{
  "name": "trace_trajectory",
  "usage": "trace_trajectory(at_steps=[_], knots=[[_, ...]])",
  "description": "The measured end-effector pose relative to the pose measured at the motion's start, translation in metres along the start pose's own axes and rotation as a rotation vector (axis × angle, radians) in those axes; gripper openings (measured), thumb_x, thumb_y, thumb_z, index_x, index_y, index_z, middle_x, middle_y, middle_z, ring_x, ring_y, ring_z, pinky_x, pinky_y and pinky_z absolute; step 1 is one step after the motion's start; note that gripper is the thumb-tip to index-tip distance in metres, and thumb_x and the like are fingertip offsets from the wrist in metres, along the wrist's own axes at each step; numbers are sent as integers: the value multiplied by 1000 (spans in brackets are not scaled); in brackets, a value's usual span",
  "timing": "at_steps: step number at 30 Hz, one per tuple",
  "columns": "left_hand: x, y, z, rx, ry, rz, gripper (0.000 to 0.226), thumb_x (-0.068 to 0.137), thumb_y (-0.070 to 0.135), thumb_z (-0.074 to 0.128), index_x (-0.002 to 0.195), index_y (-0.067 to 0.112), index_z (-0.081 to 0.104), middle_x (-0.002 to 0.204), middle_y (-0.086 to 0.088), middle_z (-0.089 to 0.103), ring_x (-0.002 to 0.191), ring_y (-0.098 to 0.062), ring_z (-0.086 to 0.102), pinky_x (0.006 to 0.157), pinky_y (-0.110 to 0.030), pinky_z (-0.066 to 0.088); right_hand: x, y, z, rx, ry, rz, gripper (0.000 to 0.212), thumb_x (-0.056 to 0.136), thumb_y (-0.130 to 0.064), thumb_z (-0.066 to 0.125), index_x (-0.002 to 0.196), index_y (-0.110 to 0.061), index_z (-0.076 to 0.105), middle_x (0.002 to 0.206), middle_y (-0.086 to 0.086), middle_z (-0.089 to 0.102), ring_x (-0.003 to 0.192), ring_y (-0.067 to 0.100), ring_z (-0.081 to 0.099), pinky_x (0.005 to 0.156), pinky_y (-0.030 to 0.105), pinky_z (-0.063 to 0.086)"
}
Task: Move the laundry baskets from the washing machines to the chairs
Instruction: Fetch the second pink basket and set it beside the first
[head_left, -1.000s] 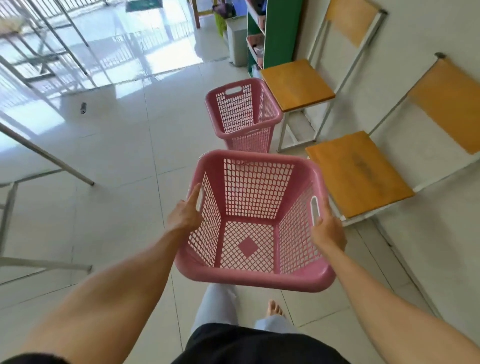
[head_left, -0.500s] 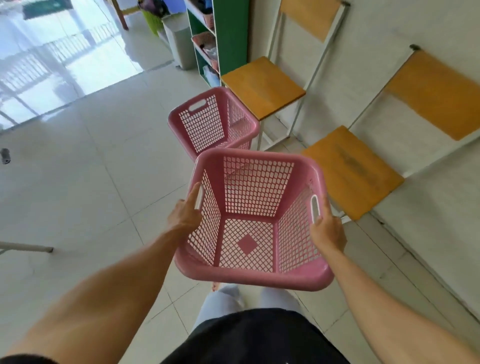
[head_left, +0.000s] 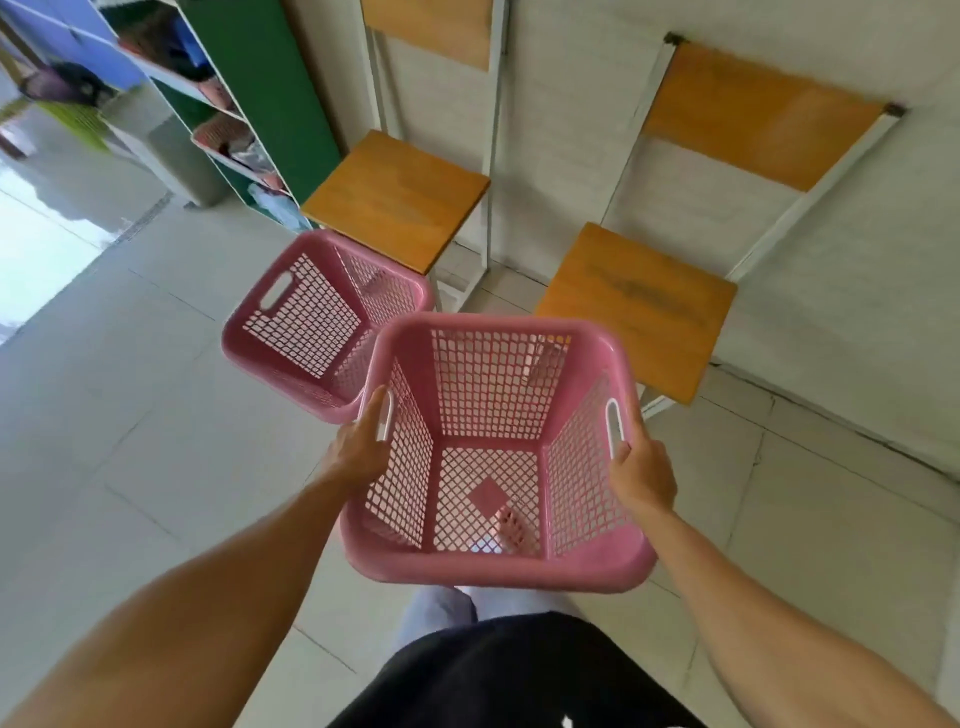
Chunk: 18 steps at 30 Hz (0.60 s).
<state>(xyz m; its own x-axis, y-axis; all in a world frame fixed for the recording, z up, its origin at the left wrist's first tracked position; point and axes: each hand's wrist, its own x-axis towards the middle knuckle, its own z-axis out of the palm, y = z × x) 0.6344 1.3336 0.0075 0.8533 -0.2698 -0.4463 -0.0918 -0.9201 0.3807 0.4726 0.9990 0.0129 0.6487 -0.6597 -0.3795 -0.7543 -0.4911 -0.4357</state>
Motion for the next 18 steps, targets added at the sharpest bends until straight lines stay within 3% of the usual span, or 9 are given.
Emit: trace_trajectory(at_steps=[4,5,7,9,12,15,18], knots=[[31,-3,-12,19,-26,83,95,82,2,54,153,38,2,144,-21,45,107,-38,61,78,-43,59,1,-13,4,28,-7,108,75,104,-15,43,160,-43,0,82,11,58,55,19,61,41,26,46],[38,-5,-16,12,-39,102,94,82,1,53,153,38,2,143,-22,45,104,-38,62,78,-43,59,-2,-16,6,32,-7,150,74,104,-15,44,160,-37,1,82,10,58,54,18,61,39,25,45],[51,-8,-21,-1,-44,179,97,81,-3,51,152,40,1,141,-25,46,82,-29,65,63,-34,58,-5,-20,11,50,-8,243,70,102,-14,46,160,-25,8,88,11,63,54,18,64,39,26,48],[67,-12,-27,-12,-33,260,108,78,-10,48,148,49,-10,147,-20,41,65,-25,58,51,-37,53,-7,-27,20,79,6,323,65,102,-12,47,157,-19,13,99,15,65,59,21,67,44,30,54],[92,-26,-33,11,-80,312,113,79,-11,47,141,53,-23,150,-18,35,64,-33,61,47,-36,46,-15,-40,38,64,28,401,60,101,-11,46,155,-14,20,104,17,64,64,26,69,49,36,59],[118,-39,-40,55,-118,388,110,77,-12,49,150,40,-16,160,-10,17,56,-25,59,43,-30,43,-28,-52,56,99,64,478,46,100,-10,49,143,-9,34,104,20,65,71,33,72,57,46,63],[140,-52,-42,99,-152,435,107,79,-12,49,152,35,-12,162,-4,11,64,-29,60,48,-36,49,-40,-62,77,130,74,508,42,99,-11,49,139,-9,36,100,19,65,71,34,72,57,47,63]])
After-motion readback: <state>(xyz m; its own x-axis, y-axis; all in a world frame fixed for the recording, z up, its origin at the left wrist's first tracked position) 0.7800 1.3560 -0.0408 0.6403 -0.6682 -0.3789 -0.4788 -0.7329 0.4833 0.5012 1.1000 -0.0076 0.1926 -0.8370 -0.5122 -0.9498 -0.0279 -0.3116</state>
